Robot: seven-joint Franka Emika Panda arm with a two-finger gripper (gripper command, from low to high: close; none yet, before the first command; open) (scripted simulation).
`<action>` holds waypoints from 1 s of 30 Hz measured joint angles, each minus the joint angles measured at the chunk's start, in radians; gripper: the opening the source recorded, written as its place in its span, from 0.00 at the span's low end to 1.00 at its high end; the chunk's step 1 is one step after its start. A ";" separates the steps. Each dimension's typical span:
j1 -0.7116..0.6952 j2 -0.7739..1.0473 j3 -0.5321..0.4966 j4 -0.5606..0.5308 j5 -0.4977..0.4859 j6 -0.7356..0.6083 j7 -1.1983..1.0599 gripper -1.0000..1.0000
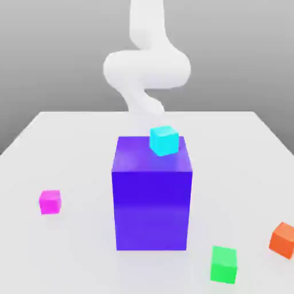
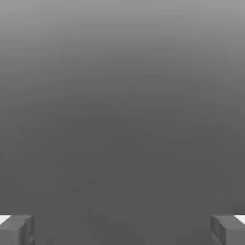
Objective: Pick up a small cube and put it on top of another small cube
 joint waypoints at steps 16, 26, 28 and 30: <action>-0.408 0.487 -0.144 -0.350 -0.090 0.351 0.421 0.50; -0.565 0.806 -0.211 -0.504 0.112 0.587 0.450 0.50; -0.606 0.878 -0.147 -0.492 0.186 0.644 0.399 0.50; -0.665 0.950 -0.077 -0.478 0.229 0.701 0.366 0.50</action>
